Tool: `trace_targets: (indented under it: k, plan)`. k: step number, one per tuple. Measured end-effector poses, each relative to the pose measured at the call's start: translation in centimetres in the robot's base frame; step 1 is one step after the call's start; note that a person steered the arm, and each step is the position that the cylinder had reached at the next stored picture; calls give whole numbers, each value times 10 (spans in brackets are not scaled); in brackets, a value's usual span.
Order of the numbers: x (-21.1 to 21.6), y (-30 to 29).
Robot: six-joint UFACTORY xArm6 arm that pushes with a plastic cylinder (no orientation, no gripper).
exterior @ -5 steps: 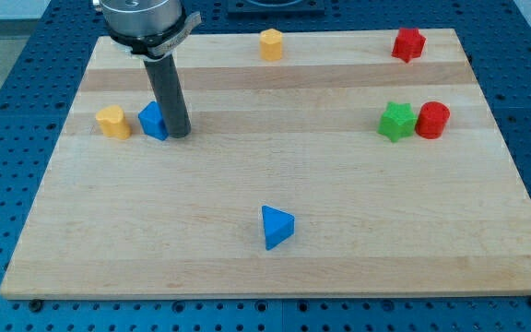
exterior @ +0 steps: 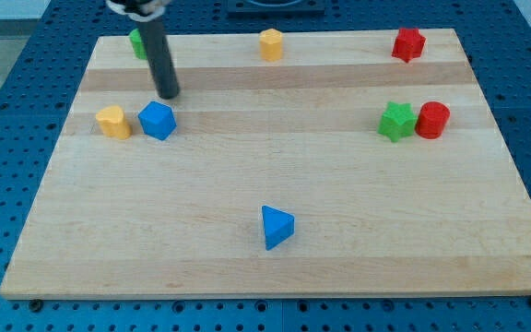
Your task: Slide the green circle closer to the blue cube
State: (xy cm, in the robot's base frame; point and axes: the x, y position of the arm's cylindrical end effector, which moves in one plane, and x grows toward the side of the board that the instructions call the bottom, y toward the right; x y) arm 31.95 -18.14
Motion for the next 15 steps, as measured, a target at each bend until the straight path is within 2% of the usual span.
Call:
trace_targets:
  k: [1, 2, 4, 5, 8, 11, 13, 15]
  plan:
    - [-20, -58]
    - [-46, -91]
    - [-123, -104]
    - [-128, -94]
    - [-127, -24]
    - [-82, 33]
    - [-64, 36]
    - [-66, 1]
